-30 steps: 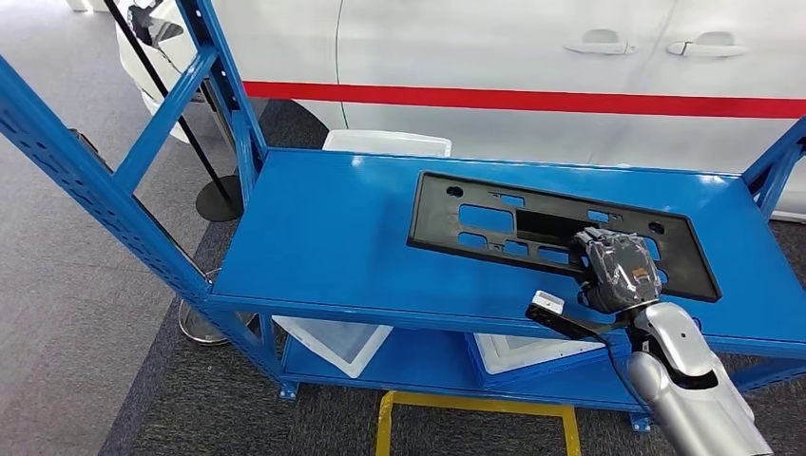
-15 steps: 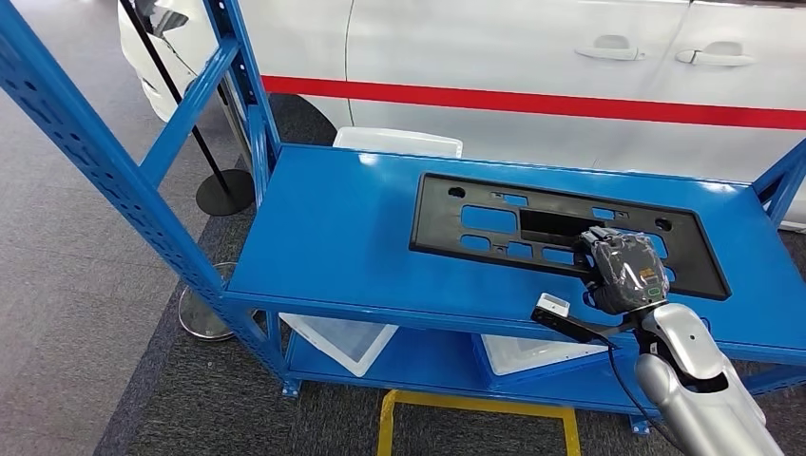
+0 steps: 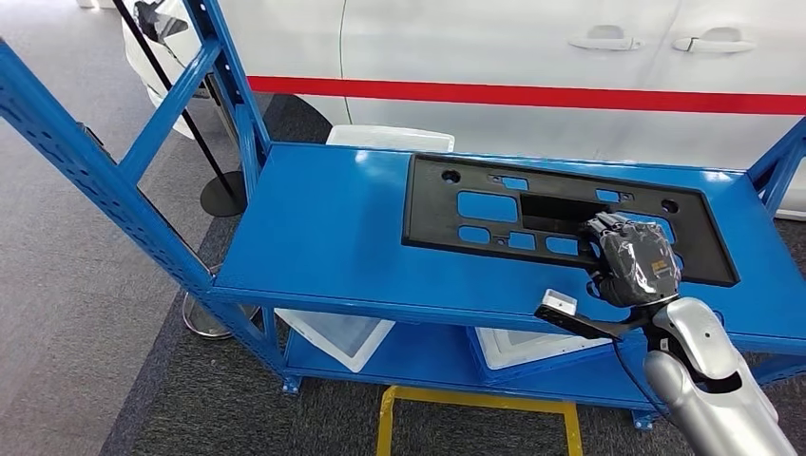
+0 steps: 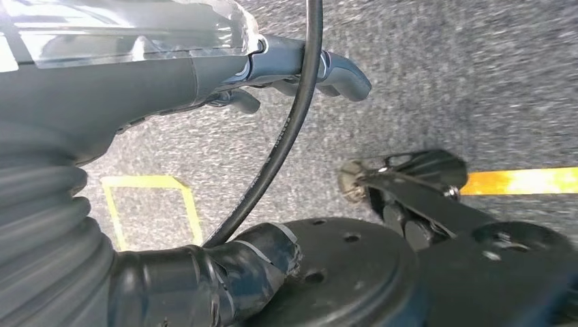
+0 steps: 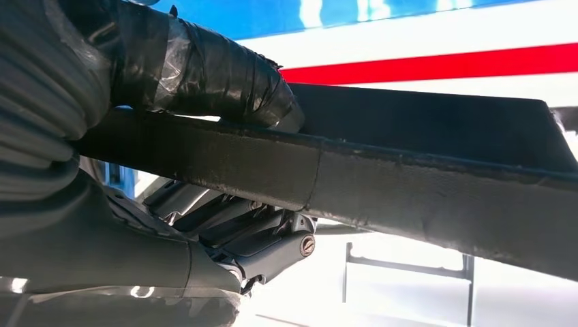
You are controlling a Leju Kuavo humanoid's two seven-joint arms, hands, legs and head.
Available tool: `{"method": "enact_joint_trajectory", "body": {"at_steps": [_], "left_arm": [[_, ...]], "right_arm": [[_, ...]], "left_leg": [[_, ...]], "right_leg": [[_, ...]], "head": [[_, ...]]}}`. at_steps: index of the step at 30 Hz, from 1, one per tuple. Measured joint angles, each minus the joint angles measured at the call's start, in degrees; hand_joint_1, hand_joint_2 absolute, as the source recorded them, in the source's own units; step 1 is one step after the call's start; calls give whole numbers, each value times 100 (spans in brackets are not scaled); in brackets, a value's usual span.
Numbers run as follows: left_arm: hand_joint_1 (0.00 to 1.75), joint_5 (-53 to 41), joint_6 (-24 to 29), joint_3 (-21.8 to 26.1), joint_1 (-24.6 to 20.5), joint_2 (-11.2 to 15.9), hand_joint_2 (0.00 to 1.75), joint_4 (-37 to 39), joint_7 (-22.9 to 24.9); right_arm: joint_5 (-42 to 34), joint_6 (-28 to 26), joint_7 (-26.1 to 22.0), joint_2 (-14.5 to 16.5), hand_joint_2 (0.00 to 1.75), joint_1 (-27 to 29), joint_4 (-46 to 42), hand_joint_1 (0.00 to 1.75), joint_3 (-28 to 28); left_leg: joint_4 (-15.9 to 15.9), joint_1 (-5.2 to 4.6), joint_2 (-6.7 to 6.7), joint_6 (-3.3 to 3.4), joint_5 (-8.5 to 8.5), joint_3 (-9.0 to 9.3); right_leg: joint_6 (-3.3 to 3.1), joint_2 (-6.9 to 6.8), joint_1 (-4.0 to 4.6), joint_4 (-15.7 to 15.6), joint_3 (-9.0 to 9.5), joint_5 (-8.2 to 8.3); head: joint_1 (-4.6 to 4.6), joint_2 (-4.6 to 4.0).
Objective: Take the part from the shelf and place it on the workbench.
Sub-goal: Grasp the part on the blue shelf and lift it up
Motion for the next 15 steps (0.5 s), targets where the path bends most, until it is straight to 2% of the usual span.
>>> {"method": "enact_joint_trajectory", "body": {"at_steps": [2, 3, 5, 7, 8, 9, 11, 12, 13, 14, 15], "left_arm": [[0, -36, 15, 0, -3, 3, 175, 0, 38], [0, -53, 22, 0, -6, 4, 175, 0, 59], [0, -74, 32, 0, -7, 4, 175, 0, 97], [0, -96, 36, -1, -8, 1, 175, 1, 133], [0, -105, 36, -1, -13, -2, 175, 1, 144], [0, -110, 38, -2, -17, -4, 175, 1, 151], [0, -117, 42, -2, -25, -3, 175, 0, 164], [0, -120, 43, -2, -24, -2, 175, 0, 172], [0, -121, 43, -2, -25, -2, 175, 0, 178], [0, -122, 43, -2, -25, -2, 175, 0, 185], [0, -123, 42, -2, -26, -3, 175, 0, 190]], "right_arm": [[-48, -1, 37, -26, 175, 52, -88, 175, -31], [-84, 1, 54, -43, 175, 78, -123, 175, -54], [-139, 5, 66, -80, 175, 135, -181, 175, -104], [-166, 11, 58, -113, 175, 203, -231, 175, -158], [-167, 16, 54, -128, 175, 230, -244, 175, -181], [-164, 27, 52, -140, 175, 246, -251, 175, -198], [-156, 77, 62, -156, 175, 263, -249, 175, -216], [-154, 109, 71, -158, 175, 272, -242, 175, -217], [-157, 140, 80, -158, 175, 281, -232, 175, -217], [-165, 166, 84, -158, 175, 287, -220, 175, -217], [-174, 185, 88, -158, 175, 290, -210, 175, -219]], "left_leg": [[-647, -17, -4, 48, 190, 350], [-782, -29, -6, 63, 212, 409], [-804, -54, -11, 87, 254, 386], [-850, -41, -3, 146, 357, 338], [-885, -27, 9, 187, 419, 313], [-919, -11, 24, 226, 484, 274], [-924, -11, 47, 274, 582, 160], [-910, -14, 54, 278, 626, 86], [-890, -16, 57, 274, 667, 8], [-863, -14, 59, 265, 704, -71], [-830, -10, 58, 251, 737, -147]], "right_leg": [[34, 4, 12, 28, -34, 24], [60, 3, 18, 33, -51, 42], [123, -1, 20, 20, -74, 96], [198, 9, 11, 2, -93, 125], [224, 19, 4, 60, -120, 33], [244, 29, 0, 215, -177, -151], [275, 37, -16, 822, -347, -682], [294, 37, -20, 1154, -416, -876], [312, 37, -22, 1378, -426, -954], [326, 36, -26, 1427, -352, -912], [335, 35, -33, 1271, -177, -781]], "head": [[1, -1], [1, 0], [2, 0], [4, 0], [8, -1], [12, -1], [19, -2], [19, -2], [19, -1], [19, -1], [20, -1]]}}
